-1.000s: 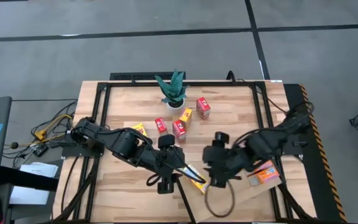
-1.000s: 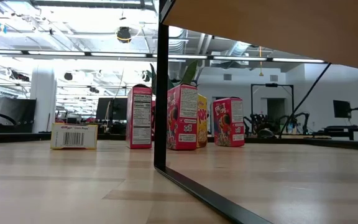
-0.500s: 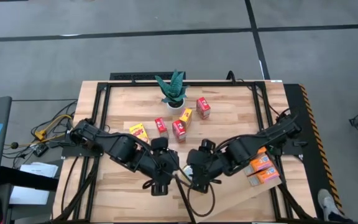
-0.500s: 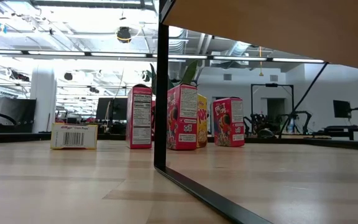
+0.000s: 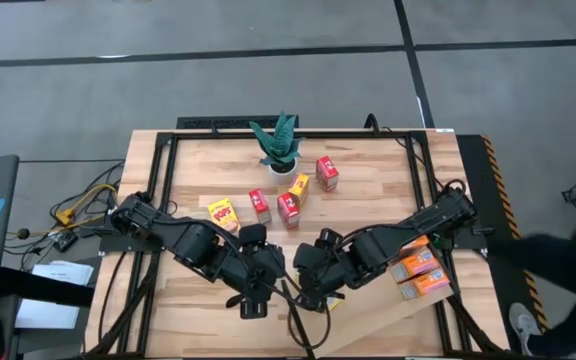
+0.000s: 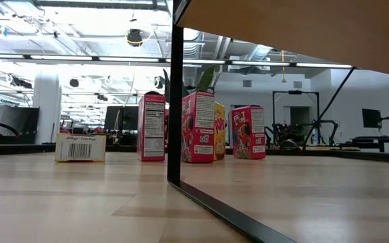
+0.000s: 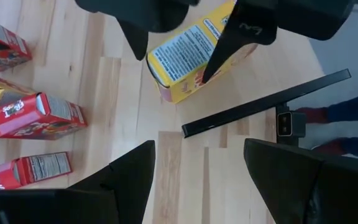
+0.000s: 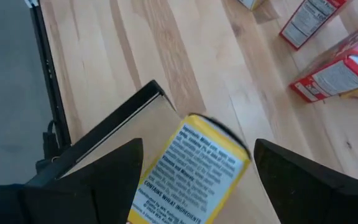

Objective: Stack cereal on shelf
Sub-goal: Put the bottom right yellow cereal box on the shelf

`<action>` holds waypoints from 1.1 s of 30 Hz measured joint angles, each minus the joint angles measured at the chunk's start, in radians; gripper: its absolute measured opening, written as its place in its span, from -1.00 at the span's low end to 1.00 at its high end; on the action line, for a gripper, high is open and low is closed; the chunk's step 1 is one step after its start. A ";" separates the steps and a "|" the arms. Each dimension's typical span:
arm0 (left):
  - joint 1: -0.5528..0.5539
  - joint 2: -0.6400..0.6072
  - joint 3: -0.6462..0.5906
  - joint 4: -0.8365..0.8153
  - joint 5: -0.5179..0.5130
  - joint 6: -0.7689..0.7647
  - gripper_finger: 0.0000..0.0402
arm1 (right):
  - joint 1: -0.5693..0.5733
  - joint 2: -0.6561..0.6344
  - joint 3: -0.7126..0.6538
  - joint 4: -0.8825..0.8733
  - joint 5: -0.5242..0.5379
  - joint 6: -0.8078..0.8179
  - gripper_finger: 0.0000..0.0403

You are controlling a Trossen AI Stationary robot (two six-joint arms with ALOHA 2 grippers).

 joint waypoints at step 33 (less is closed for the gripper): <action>0.000 0.001 0.000 -0.005 -0.002 0.010 0.17 | 0.056 -0.008 0.312 -0.414 -0.117 -0.744 0.61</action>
